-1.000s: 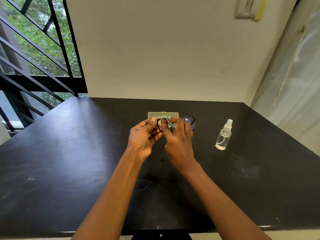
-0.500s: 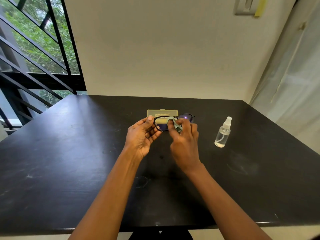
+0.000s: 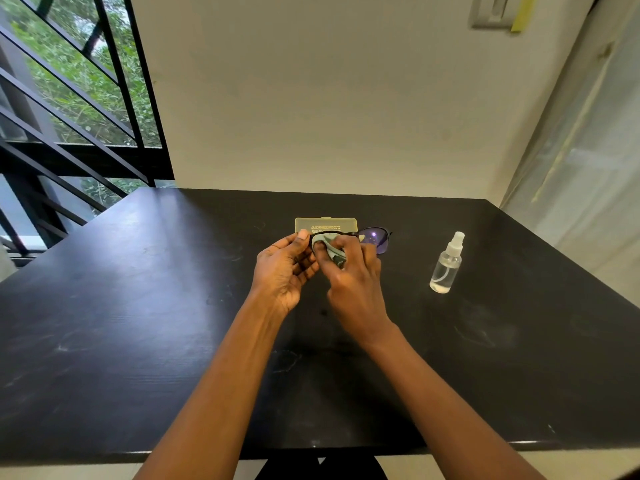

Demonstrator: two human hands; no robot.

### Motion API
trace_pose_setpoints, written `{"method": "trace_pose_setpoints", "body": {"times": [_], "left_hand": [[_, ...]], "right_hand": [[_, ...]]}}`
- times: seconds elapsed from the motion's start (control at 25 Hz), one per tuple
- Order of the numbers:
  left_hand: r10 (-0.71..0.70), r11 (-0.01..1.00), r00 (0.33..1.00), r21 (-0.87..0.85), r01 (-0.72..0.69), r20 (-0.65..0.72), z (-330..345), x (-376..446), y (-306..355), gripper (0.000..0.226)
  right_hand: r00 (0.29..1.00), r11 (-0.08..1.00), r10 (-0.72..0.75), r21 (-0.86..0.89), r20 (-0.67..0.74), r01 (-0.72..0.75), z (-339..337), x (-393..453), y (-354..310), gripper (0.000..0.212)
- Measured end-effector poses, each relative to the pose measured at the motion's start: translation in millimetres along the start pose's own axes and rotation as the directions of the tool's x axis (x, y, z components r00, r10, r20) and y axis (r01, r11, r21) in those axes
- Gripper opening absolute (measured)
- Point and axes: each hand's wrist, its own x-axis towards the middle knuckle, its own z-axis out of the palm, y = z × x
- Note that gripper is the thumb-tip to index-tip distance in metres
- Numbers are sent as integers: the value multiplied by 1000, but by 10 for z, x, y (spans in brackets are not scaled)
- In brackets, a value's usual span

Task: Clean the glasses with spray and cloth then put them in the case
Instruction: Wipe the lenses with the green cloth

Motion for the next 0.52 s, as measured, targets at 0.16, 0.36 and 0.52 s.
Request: {"method": "trace_pose_setpoints", "body": {"times": [0.16, 0.36, 0.52], "left_hand": [[-6, 1000, 1000, -2, 6, 1, 1, -2, 9, 9], [-15, 1000, 1000, 4, 15, -1, -2, -13, 8, 10], [-8, 1000, 1000, 15, 8, -13, 12, -22, 9, 11]], "right_hand": [[999, 999, -52, 1, 7, 52, -32, -146, 59, 44], [1000, 1000, -8, -25, 11, 9, -48, -185, 187, 45], [998, 997, 53, -47, -26, -54, -24, -70, 174, 42]]}}
